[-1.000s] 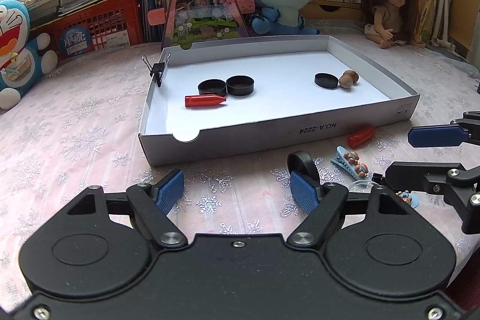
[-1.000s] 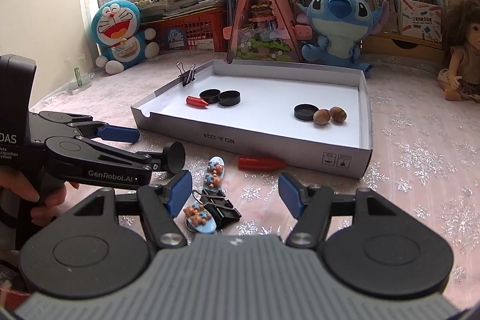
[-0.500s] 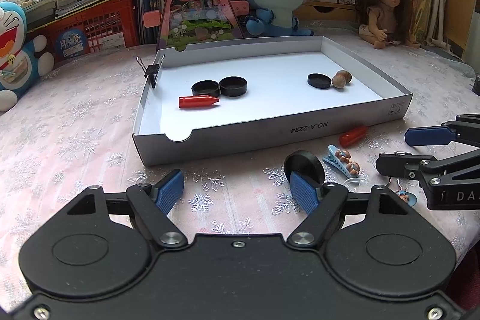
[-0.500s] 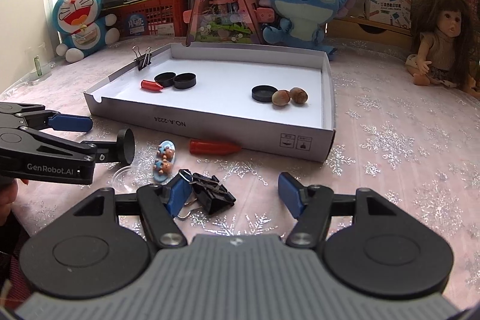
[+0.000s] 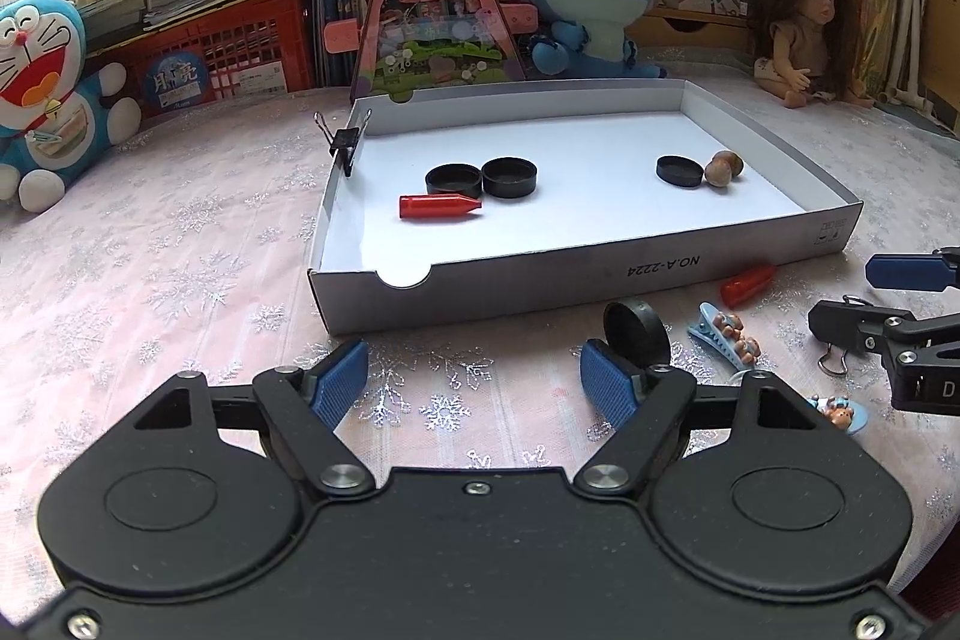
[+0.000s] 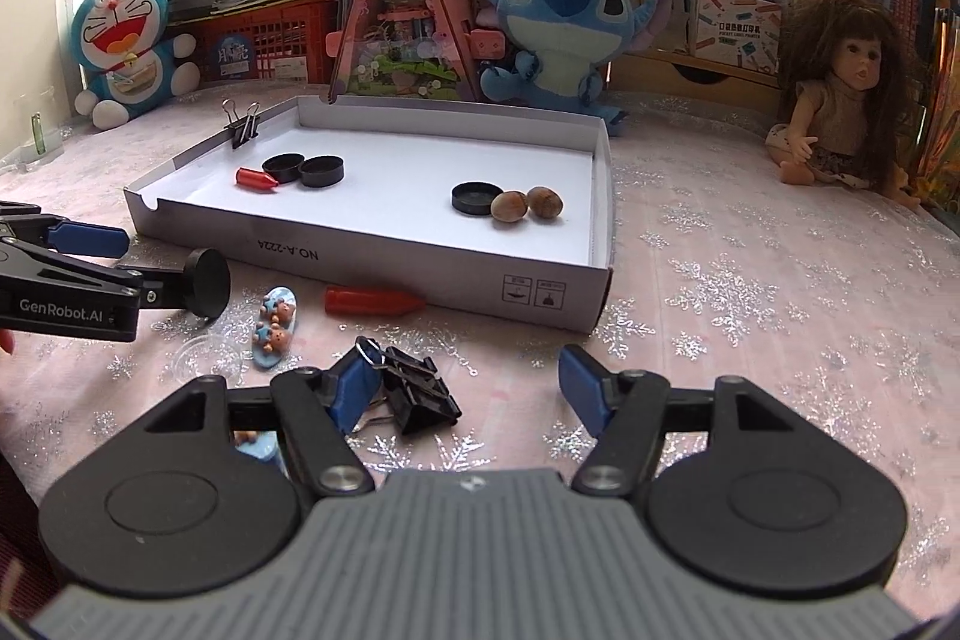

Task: Organize rigid objects
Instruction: 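Grasp a black lid with the left gripper while the right reaches the black binder clip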

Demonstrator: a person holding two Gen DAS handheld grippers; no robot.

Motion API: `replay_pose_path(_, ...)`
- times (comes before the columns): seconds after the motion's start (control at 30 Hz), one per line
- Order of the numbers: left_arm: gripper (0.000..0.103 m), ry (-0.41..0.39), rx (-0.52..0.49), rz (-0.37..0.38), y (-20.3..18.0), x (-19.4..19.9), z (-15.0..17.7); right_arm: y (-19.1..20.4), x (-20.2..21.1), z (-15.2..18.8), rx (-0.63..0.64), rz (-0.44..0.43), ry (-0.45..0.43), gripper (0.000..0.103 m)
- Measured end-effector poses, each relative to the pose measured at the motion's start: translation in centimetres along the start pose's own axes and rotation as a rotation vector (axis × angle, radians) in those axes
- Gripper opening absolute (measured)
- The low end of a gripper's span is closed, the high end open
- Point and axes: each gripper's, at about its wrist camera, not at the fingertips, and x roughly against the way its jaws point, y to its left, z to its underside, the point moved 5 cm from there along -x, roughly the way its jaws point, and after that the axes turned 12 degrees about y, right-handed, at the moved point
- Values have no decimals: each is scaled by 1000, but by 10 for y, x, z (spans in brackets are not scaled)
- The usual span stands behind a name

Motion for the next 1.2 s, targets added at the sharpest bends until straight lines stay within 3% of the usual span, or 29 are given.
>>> replay_pose_path(0.47,77,-88,-12,112,-16,27,-3,-7,1,7,-33,-1,4,77)
replay_pose_path(0.77,77,-44,-69,99,-36,11,-1,-4,5,9,-17,-19,4,77)
replay_pose_path(1.2,75,-18,-46,90,-39,-6,-11,11,4,12,29,-71,-1,77)
